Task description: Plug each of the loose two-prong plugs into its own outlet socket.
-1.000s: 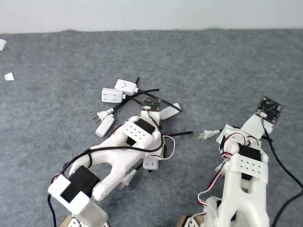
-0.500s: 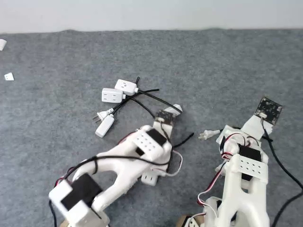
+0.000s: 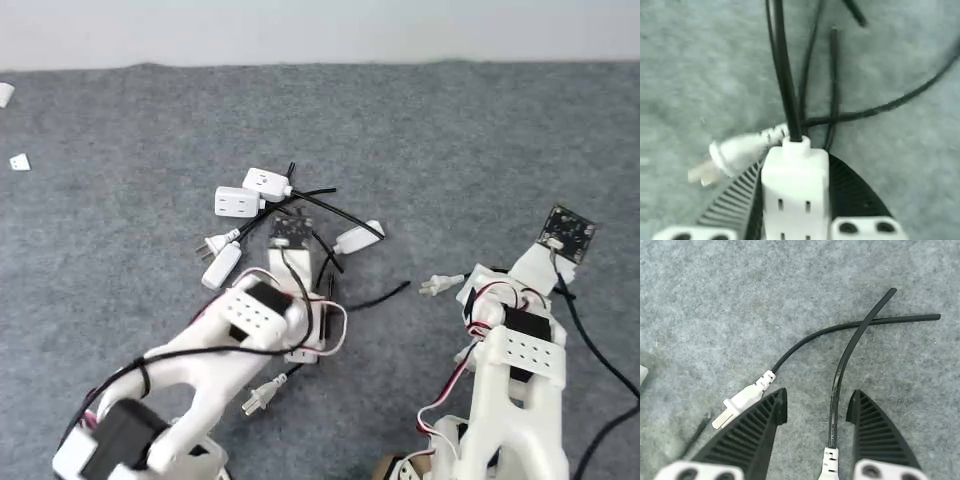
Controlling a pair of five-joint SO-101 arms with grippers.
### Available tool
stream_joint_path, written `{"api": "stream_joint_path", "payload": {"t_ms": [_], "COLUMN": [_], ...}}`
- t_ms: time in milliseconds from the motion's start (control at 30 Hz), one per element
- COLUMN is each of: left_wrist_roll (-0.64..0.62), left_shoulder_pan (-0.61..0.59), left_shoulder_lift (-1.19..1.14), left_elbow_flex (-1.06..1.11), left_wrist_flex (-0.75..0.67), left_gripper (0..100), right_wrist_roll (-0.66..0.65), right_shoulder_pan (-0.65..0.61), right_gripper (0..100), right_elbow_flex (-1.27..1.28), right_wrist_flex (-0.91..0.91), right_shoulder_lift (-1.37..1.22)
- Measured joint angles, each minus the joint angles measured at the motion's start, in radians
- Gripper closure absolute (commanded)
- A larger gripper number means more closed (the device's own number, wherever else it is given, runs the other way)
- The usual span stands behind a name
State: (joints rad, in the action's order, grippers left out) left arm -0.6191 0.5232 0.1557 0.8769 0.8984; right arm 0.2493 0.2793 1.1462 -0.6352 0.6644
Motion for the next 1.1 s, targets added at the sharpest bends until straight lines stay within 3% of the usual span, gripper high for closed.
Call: {"api": "stream_joint_path", "payload": {"t_ms": [400,767,900,1033,1100], "left_wrist_roll": [-0.025,0.095,0.137,0.143,0.143], "left_shoulder_pan": [-0.021,-0.021,-0.005,0.0,-0.018], "left_shoulder_lift": [-0.043,0.344,0.362,0.302,0.285], "left_elbow_flex": [-0.051,0.137,0.164,0.164,0.157], "left_wrist_flex": [0.02,0.021,0.023,0.023,0.023], "left_gripper": [83,83,83,99,98], "right_wrist_roll": [0.0,-0.061,-0.064,-0.064,-0.064], "right_shoulder_pan": [0.0,-0.021,-0.025,-0.023,-0.032], "right_gripper": [80.5,80.5,80.5,80.5,80.5], "right_elbow_flex": [0.0,0.012,0.012,0.012,0.012], "right_wrist_flex": [0.0,0.0,0.0,0.0,0.0], "right_shoulder_lift": [0.0,0.0,0.0,0.0,0.0]}}
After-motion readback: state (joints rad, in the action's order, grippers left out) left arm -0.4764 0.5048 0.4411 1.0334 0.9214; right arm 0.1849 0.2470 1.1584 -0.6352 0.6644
